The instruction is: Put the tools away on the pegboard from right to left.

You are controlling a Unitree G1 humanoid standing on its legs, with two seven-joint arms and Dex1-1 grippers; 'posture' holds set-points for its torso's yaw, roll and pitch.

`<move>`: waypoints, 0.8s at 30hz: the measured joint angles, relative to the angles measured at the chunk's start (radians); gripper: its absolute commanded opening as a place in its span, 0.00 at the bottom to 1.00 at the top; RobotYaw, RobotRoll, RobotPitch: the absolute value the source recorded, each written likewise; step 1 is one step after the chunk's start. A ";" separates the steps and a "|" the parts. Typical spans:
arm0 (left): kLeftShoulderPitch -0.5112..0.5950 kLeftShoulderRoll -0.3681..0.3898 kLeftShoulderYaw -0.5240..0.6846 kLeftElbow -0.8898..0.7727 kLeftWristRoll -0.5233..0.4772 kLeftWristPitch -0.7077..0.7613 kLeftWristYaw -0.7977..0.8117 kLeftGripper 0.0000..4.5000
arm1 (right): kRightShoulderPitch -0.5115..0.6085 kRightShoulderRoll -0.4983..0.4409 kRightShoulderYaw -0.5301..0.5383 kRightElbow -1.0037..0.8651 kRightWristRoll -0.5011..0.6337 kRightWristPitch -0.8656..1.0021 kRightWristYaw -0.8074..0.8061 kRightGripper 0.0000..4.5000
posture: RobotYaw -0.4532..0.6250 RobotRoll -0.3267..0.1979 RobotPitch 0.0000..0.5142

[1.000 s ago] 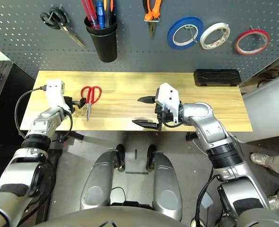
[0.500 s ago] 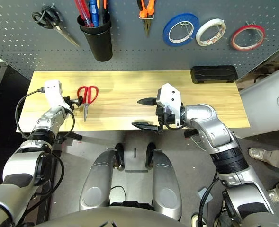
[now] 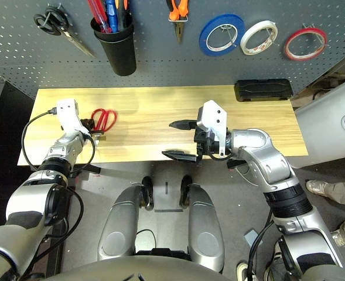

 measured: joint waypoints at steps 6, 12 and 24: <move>0.189 -0.017 0.045 -0.533 -0.055 0.163 0.035 0.00 | -0.061 -0.007 -0.028 0.076 0.013 -0.042 0.049 1.00 | 0.45 0.62 0.63; 0.373 -0.026 0.087 -1.043 -0.098 0.415 0.098 0.00 | -0.114 -0.006 -0.078 0.140 0.059 -0.099 0.120 1.00 | 0.49 0.62 0.56; 0.399 0.036 0.254 -1.462 -0.129 0.664 0.168 0.00 | -0.282 -0.020 -0.158 0.198 0.146 -0.106 0.191 1.00 | 0.53 0.62 0.45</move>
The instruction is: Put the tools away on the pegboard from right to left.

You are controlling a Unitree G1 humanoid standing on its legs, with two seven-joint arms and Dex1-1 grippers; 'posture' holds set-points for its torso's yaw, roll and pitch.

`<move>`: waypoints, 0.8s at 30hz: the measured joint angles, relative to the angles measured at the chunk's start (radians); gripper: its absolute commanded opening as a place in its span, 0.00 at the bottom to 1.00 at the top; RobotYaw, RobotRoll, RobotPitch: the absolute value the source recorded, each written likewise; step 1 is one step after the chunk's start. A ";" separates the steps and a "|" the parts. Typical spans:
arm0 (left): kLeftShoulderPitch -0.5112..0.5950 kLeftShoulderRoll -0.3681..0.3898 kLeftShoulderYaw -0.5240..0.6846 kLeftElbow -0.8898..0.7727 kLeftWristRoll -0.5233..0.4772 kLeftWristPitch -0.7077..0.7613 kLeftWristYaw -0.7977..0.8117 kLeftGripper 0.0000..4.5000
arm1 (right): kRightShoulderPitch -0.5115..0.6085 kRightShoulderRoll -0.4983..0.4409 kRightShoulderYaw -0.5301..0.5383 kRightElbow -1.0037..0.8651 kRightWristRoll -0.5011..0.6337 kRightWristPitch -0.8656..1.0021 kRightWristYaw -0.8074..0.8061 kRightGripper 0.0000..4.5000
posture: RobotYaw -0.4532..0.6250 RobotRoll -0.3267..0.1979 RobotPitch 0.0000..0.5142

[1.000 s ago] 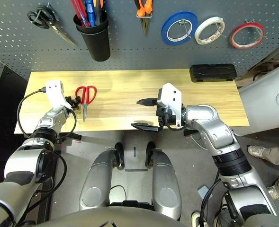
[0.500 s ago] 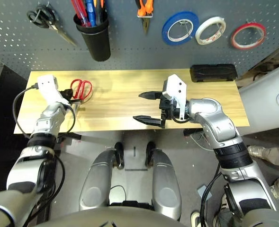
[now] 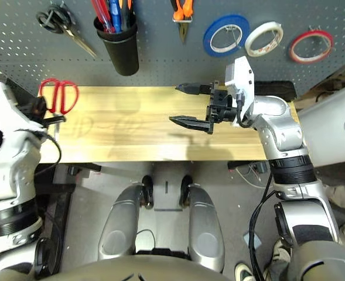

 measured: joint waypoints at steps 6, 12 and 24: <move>-0.121 0.029 0.025 -0.024 -0.016 0.021 0.002 0.00 | -0.084 -0.016 -0.050 0.087 0.020 -0.009 0.038 1.00 | 0.53 0.62 0.42; -0.200 0.032 0.014 -0.021 -0.018 0.000 0.002 0.00 | -0.124 -0.031 -0.092 0.114 0.032 -0.014 0.050 1.00 | 0.52 0.62 0.40; -0.306 -0.018 -0.032 0.066 -0.020 -0.098 0.001 0.00 | -0.157 -0.040 -0.105 0.117 0.047 0.013 0.032 1.00 | 0.49 0.62 0.39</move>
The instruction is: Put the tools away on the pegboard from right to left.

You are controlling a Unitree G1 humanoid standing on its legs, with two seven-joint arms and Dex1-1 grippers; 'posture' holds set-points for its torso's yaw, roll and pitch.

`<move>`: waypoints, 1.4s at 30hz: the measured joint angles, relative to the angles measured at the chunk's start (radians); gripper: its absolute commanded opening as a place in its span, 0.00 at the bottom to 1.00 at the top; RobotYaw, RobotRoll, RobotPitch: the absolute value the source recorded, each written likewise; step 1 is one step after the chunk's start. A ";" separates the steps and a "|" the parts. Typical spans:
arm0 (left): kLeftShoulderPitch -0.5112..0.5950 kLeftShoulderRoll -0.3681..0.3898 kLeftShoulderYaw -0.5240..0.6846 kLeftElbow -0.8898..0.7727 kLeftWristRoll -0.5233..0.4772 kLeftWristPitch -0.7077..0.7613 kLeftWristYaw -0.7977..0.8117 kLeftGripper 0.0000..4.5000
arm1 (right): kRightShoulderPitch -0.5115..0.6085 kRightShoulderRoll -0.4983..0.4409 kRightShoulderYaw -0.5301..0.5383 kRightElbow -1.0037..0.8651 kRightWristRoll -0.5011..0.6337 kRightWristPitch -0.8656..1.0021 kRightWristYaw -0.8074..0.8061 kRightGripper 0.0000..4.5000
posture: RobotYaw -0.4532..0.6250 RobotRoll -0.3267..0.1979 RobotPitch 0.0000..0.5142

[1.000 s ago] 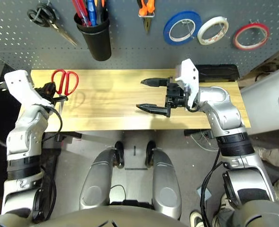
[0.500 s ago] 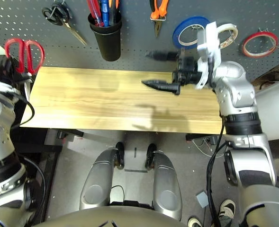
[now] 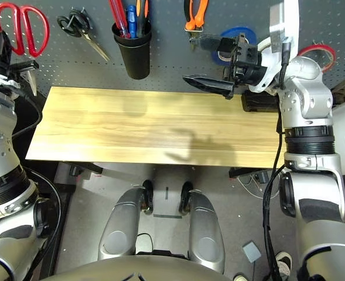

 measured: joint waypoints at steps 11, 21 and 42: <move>0.003 -0.050 -0.039 0.038 0.002 -0.076 -0.001 0.00 | -0.021 -0.019 -0.042 -0.032 0.050 0.063 -0.038 1.00 | 0.45 0.62 0.37; -0.005 -0.072 -0.078 0.154 0.013 -0.157 -0.004 0.00 | 0.017 -0.035 -0.043 -0.079 0.050 0.080 -0.057 1.00 | 0.41 0.62 0.38; -0.114 -0.074 -0.080 0.464 0.042 -0.369 0.001 0.00 | 0.046 -0.036 -0.043 -0.122 0.057 0.097 -0.096 1.00 | 0.39 0.62 0.38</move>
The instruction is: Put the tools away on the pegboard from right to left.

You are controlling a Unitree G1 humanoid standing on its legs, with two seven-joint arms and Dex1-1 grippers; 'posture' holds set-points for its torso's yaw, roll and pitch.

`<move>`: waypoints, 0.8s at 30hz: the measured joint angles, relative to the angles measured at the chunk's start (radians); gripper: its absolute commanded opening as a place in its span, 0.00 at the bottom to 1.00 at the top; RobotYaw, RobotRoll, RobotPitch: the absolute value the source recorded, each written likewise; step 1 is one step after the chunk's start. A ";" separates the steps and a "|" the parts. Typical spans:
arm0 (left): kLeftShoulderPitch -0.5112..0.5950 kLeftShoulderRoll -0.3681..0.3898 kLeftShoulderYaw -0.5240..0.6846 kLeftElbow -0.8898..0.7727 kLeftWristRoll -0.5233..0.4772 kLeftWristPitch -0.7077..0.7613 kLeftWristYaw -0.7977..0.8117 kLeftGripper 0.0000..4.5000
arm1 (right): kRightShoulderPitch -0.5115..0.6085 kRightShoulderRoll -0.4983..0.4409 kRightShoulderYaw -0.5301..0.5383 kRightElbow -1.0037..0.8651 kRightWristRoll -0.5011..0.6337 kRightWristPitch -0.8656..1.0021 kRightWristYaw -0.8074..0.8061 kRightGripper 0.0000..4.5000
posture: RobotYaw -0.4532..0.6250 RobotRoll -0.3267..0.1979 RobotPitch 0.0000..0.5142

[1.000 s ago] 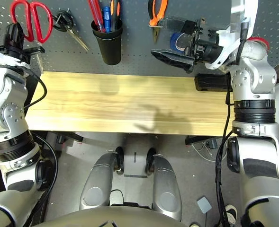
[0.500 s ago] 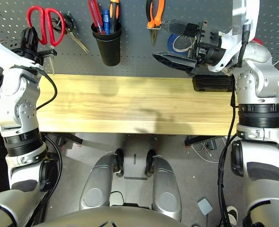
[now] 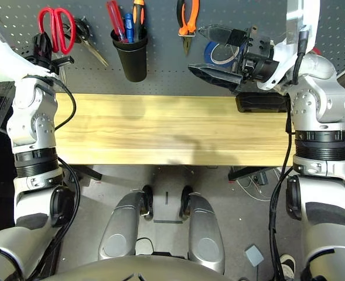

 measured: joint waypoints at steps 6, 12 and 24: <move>0.001 0.003 0.000 0.008 -0.001 -0.007 -0.003 0.00 | 0.002 0.000 0.000 0.000 0.000 0.002 -0.004 1.00 | 0.39 0.62 0.38; 0.026 0.003 0.001 -0.014 -0.003 -0.005 -0.003 0.00 | 0.002 0.001 0.000 0.000 0.000 0.002 -0.005 1.00 | 0.39 0.62 0.38; 0.072 0.013 0.024 -0.109 -0.012 0.035 0.000 0.00 | 0.002 0.010 0.001 0.003 -0.001 0.001 -0.005 1.00 | 0.41 0.62 0.39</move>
